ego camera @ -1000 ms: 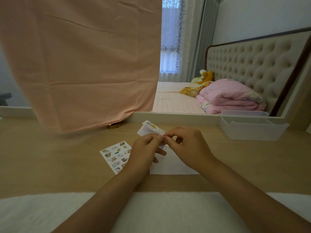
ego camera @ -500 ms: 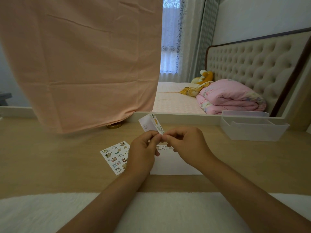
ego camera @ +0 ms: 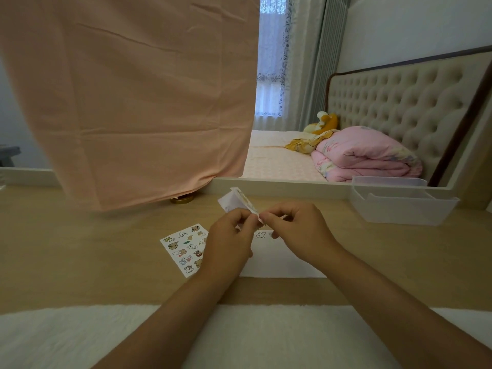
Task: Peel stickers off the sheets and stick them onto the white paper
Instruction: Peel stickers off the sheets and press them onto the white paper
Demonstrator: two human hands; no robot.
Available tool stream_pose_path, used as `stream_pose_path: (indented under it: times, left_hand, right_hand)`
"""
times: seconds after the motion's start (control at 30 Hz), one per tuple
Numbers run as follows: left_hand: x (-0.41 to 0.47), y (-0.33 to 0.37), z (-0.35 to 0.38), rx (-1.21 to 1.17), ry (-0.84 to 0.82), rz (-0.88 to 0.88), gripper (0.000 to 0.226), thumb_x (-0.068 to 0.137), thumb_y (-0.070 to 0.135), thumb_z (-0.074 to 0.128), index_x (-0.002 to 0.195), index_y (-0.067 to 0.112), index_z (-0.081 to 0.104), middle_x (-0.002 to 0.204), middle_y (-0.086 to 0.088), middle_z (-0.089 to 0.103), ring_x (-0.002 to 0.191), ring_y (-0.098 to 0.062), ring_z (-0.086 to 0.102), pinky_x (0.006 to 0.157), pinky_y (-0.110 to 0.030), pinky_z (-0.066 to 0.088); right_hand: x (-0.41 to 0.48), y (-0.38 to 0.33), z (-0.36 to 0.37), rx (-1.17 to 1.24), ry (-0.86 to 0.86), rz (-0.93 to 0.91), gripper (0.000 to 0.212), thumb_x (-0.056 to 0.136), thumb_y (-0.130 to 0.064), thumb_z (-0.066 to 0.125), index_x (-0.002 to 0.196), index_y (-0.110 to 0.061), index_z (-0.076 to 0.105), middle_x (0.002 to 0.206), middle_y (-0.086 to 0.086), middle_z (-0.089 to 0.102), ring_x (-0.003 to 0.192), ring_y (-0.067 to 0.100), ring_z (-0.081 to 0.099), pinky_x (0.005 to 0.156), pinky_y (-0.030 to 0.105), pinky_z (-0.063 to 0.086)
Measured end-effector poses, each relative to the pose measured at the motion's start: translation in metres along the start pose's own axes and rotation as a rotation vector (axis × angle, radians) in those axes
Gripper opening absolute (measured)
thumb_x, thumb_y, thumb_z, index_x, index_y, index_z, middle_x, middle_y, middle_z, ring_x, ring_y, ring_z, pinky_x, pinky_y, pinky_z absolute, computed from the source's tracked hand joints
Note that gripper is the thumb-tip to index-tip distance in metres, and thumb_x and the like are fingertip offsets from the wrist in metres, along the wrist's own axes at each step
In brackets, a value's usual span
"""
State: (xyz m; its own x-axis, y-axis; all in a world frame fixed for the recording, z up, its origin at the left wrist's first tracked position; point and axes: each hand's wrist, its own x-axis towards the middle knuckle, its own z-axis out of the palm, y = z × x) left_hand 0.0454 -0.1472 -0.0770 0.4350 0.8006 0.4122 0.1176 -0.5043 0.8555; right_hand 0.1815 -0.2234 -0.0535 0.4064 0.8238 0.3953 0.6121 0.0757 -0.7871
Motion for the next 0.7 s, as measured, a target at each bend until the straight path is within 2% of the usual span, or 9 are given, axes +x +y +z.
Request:
stream_pose_path:
  times: [0.1, 0.2, 0.3, 0.47, 0.6, 0.7]
  left_hand:
    - [0.0002, 0.0052, -0.0027, -0.136, -0.049, -0.126, 0.027, 0.103, 0.027, 0.051, 0.088, 0.016, 0.071, 0.061, 0.013, 0.066, 0.047, -0.006, 0.056, 0.051, -0.016, 0.044]
    - [0.0, 0.0084, -0.0047, -0.285, -0.133, -0.209, 0.024, 0.099, 0.035, 0.057, 0.095, 0.018, 0.073, 0.071, 0.01, 0.071, 0.056, -0.006, 0.06, 0.05, -0.019, 0.043]
    - [-0.0008, 0.0069, -0.0047, -0.309, -0.146, -0.193, 0.017, 0.093, 0.033, 0.067, 0.097, 0.019, 0.075, 0.076, 0.005, 0.072, 0.064, -0.006, 0.063, 0.052, -0.021, 0.045]
    - [-0.0013, 0.0067, -0.0044, -0.33, -0.091, -0.197, 0.016, 0.097, 0.029, 0.062, 0.098, 0.022, 0.077, 0.081, 0.008, 0.075, 0.063, -0.006, 0.064, 0.052, -0.018, 0.046]
    - [-0.0013, 0.0078, -0.0058, -0.376, -0.07, -0.205, 0.018, 0.098, 0.03, 0.061, 0.098, 0.024, 0.078, 0.081, 0.009, 0.075, 0.062, -0.004, 0.063, 0.051, -0.017, 0.046]
    - [-0.0007, 0.0063, -0.0062, -0.344, -0.081, -0.183, 0.019, 0.098, 0.029, 0.06, 0.099, 0.024, 0.078, 0.079, 0.011, 0.074, 0.062, -0.003, 0.062, 0.051, -0.017, 0.045]
  right_hand:
    - [0.0014, 0.0035, -0.003, -0.024, -0.04, -0.065, 0.015, 0.093, -0.024, 0.069, 0.091, -0.032, 0.081, 0.085, -0.021, 0.075, 0.062, 0.005, 0.058, 0.062, 0.025, 0.049]
    - [0.0016, 0.0048, -0.0033, -0.034, -0.026, -0.096, 0.017, 0.094, -0.022, 0.069, 0.093, -0.034, 0.081, 0.084, -0.02, 0.074, 0.06, 0.001, 0.054, 0.06, 0.017, 0.045]
    - [0.0019, 0.0049, -0.0037, -0.067, 0.005, -0.123, 0.017, 0.093, -0.022, 0.069, 0.093, -0.035, 0.08, 0.081, -0.023, 0.072, 0.061, 0.004, 0.054, 0.06, 0.018, 0.045]
    - [-0.0004, 0.005, -0.0024, -0.102, 0.044, -0.198, 0.016, 0.093, -0.023, 0.069, 0.098, -0.033, 0.08, 0.084, -0.022, 0.073, 0.068, 0.01, 0.06, 0.062, 0.023, 0.051]
    - [0.0001, 0.0028, -0.003, -0.065, 0.061, -0.217, 0.013, 0.089, -0.024, 0.074, 0.1, -0.029, 0.081, 0.083, -0.02, 0.075, 0.063, 0.006, 0.061, 0.059, 0.015, 0.047]
    - [0.0008, 0.0016, -0.0044, -0.04, 0.044, -0.197, 0.012, 0.088, -0.022, 0.076, 0.097, -0.027, 0.082, 0.082, -0.019, 0.075, 0.06, 0.003, 0.059, 0.059, 0.015, 0.047]
